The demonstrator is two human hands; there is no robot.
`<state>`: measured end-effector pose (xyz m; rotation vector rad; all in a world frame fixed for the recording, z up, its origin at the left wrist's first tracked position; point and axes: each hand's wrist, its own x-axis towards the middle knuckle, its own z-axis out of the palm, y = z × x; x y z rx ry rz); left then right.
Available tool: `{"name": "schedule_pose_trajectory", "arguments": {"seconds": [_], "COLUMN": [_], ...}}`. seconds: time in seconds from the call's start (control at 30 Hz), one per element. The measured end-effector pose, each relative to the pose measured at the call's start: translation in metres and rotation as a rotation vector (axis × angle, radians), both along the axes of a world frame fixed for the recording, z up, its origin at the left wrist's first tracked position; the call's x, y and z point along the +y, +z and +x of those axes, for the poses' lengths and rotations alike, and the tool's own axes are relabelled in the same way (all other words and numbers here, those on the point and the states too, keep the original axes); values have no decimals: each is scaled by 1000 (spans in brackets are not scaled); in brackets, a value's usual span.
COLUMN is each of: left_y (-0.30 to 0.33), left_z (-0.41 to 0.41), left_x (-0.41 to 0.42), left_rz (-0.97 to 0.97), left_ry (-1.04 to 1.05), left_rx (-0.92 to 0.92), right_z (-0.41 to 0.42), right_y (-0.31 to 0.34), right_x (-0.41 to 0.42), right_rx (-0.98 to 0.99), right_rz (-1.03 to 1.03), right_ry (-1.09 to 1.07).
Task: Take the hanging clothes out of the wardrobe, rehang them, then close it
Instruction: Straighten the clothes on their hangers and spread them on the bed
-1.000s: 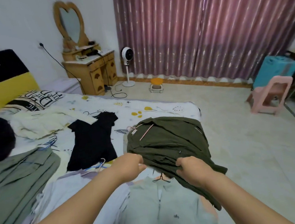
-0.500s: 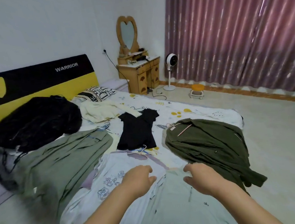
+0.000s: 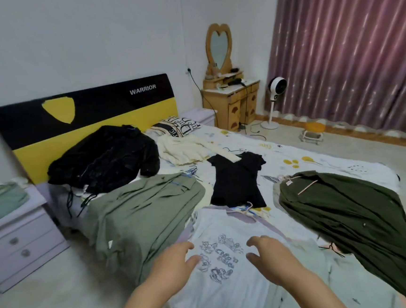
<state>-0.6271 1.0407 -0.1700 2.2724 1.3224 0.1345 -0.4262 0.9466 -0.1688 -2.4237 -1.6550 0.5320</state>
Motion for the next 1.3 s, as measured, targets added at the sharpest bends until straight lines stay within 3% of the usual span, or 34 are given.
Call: {"name": "schedule_pose_trajectory", "arguments": {"seconds": [0.23, 0.5, 1.3], "left_y": [-16, -35, -72], "left_z": [-78, -104, -19], "left_x": [73, 148, 457], "left_rz": [17, -30, -146], "left_ry": [26, 22, -44], "left_rx": [22, 59, 130], "right_z": [-71, -94, -23], "right_y": [-7, -22, -69], "right_x": [76, 151, 428], "right_rx": [-19, -98, -101], "right_rz": [51, -35, -155], "right_ry": [-4, 17, -48]}}
